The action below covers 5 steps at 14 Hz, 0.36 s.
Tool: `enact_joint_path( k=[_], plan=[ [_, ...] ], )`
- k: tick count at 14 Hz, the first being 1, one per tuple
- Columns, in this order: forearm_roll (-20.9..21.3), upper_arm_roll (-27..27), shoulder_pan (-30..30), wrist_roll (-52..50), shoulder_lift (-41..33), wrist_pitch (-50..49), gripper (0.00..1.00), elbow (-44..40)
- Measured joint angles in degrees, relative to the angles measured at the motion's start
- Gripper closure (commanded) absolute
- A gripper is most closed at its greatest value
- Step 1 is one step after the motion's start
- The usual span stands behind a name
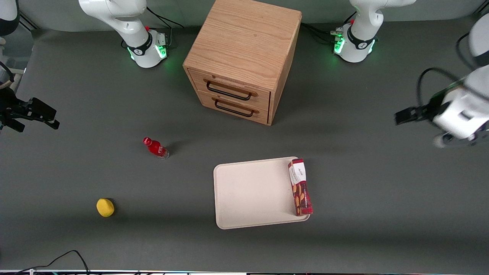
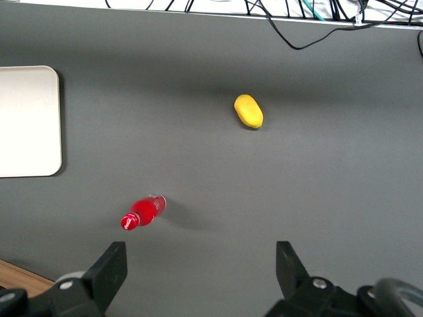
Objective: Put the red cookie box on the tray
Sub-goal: 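Open the left gripper to release the box and raise the arm away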
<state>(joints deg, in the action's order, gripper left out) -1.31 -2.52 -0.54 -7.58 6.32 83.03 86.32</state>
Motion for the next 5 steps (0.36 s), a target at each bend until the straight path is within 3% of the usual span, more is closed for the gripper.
enact_joint_path(
  k=[5],
  plan=[
    [-0.6,5.8,0.0,8.1,-9.7,-0.4,0.0,10.2]
  ],
)
